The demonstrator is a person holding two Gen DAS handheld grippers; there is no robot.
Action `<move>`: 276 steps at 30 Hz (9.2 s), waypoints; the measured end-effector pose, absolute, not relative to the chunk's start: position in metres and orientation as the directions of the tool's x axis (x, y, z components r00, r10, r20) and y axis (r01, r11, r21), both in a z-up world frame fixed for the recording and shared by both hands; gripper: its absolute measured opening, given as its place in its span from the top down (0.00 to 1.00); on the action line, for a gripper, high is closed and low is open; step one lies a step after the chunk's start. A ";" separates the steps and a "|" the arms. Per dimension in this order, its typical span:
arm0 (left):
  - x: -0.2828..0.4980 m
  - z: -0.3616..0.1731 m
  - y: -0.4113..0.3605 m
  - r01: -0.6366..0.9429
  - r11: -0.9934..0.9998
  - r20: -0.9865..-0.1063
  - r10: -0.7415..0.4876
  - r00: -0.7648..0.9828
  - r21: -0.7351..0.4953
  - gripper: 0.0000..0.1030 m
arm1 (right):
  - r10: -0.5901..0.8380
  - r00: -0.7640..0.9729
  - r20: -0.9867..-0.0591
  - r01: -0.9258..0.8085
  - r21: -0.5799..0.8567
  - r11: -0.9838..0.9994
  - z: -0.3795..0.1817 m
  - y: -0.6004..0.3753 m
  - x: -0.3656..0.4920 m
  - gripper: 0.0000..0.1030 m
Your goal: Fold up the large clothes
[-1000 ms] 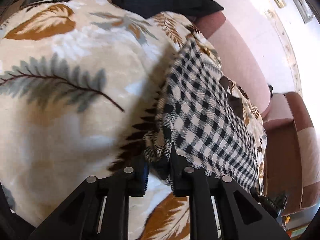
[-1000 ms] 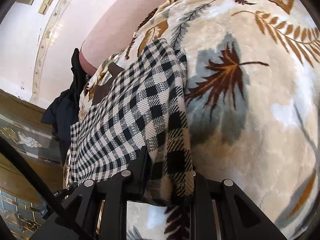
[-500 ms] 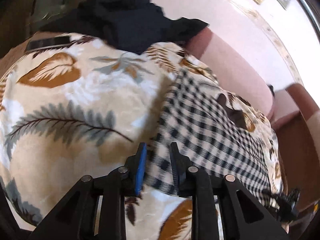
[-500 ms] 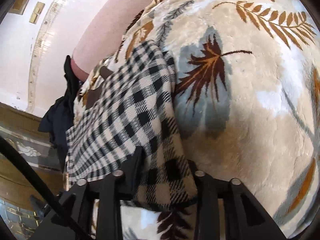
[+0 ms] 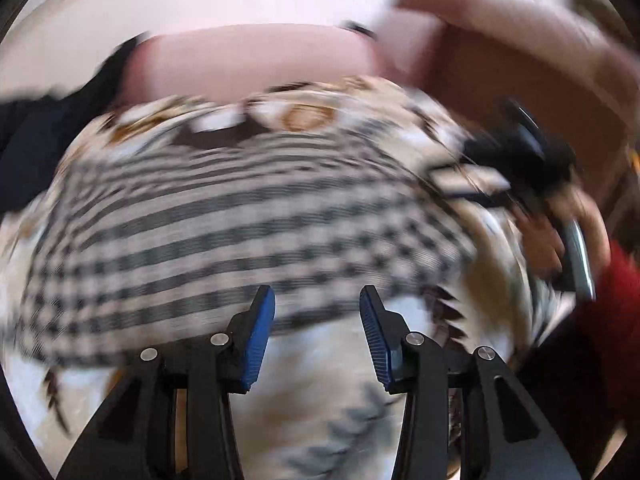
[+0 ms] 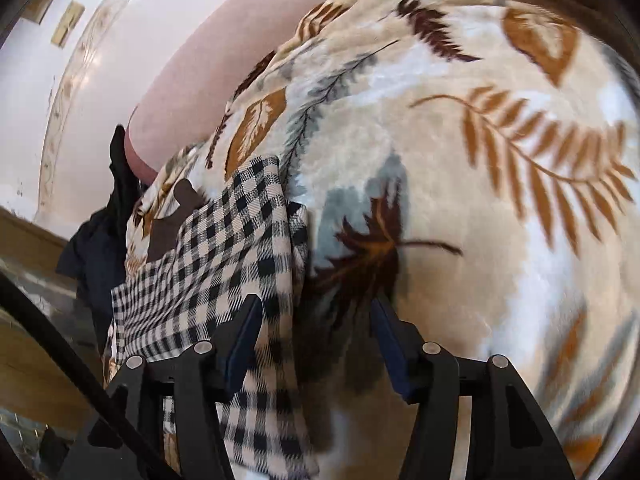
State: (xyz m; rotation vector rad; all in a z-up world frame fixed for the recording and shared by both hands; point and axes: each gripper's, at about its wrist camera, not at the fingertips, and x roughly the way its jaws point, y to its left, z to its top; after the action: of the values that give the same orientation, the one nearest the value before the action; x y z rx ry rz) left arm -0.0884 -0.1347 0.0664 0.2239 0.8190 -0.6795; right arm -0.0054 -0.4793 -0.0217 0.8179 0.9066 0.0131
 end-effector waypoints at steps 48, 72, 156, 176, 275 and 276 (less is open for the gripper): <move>-0.008 0.095 0.086 0.120 0.910 -0.633 -0.366 0.682 -0.397 0.96 | 0.459 0.410 -0.788 -0.264 0.379 0.887 0.065 -0.072 0.184 0.89; -0.008 0.100 0.127 0.099 0.895 -0.565 -0.356 0.744 -0.434 0.61 | 0.271 0.487 -0.830 -0.296 0.135 0.946 0.089 -0.061 0.183 0.56; 0.079 0.041 0.016 0.182 0.914 -0.793 -0.405 0.455 -0.363 0.84 | 0.347 0.565 -0.748 0.062 0.458 0.887 0.004 -0.272 0.156 0.38; 0.059 0.035 0.097 -0.044 0.937 -0.831 -0.284 0.479 -0.346 0.85 | 0.228 0.597 -0.769 -0.210 0.124 0.970 0.021 -0.188 0.036 0.72; -0.084 0.045 0.009 0.096 0.995 -0.743 -0.051 0.667 0.017 0.15 | -0.066 0.712 -0.699 0.105 0.013 0.994 -0.014 -0.241 -0.090 0.40; -0.087 0.046 0.009 0.096 0.995 -0.742 -0.053 0.668 0.015 0.15 | -0.066 0.711 -0.700 0.101 0.008 0.995 -0.014 -0.238 -0.092 0.39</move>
State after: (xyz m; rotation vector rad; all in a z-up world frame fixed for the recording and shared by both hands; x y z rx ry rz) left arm -0.0869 0.0087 0.0460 0.0547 0.8348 -0.0840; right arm -0.0921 -0.2382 -0.0135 0.0469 0.7738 -0.0925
